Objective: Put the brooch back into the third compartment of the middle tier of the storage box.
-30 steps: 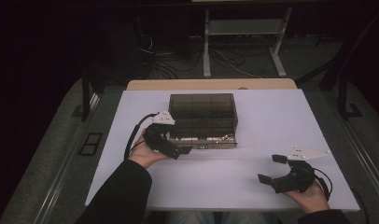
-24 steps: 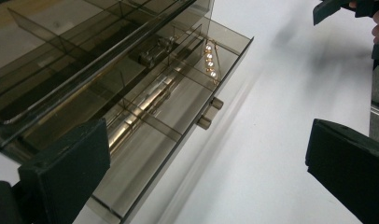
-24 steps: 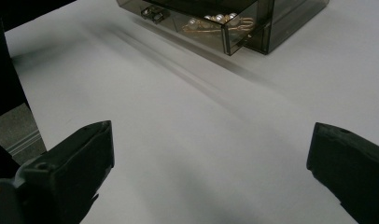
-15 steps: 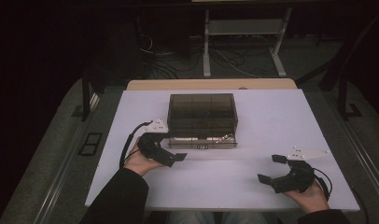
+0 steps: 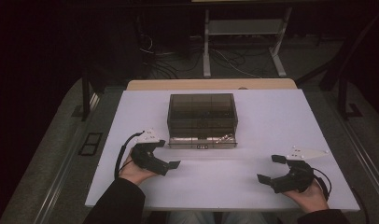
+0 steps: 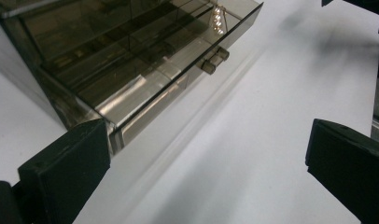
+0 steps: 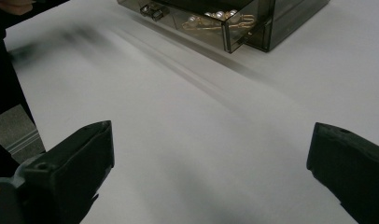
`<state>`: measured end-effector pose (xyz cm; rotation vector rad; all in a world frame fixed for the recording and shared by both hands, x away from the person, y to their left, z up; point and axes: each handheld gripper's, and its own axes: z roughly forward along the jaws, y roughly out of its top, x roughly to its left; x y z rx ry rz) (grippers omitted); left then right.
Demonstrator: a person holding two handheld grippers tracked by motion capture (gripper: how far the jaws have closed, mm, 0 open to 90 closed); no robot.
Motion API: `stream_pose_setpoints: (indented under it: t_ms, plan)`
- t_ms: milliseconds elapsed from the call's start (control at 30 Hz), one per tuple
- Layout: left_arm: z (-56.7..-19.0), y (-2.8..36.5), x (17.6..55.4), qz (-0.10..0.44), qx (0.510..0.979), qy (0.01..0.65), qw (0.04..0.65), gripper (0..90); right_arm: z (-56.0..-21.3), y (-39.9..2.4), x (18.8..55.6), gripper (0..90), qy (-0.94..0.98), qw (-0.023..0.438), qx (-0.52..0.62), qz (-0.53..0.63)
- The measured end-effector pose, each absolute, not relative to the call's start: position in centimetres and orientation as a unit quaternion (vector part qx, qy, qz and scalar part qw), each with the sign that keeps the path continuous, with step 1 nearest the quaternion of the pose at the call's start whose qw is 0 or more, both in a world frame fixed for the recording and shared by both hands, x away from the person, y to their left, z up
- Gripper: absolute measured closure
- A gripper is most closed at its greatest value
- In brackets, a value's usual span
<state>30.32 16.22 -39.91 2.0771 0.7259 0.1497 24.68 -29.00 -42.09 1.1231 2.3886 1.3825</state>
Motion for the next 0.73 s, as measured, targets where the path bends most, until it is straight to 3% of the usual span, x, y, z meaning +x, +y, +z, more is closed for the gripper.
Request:
stream_pose_setpoints:
  t_ms: [733]
  plan:
    - [-42.0, 17.3, 28.5, 0.059, 0.828, 0.300, 0.470, 0.0, -42.1, -29.1, 24.6, 0.3, 0.797, 0.077, 0.380, 0.464]
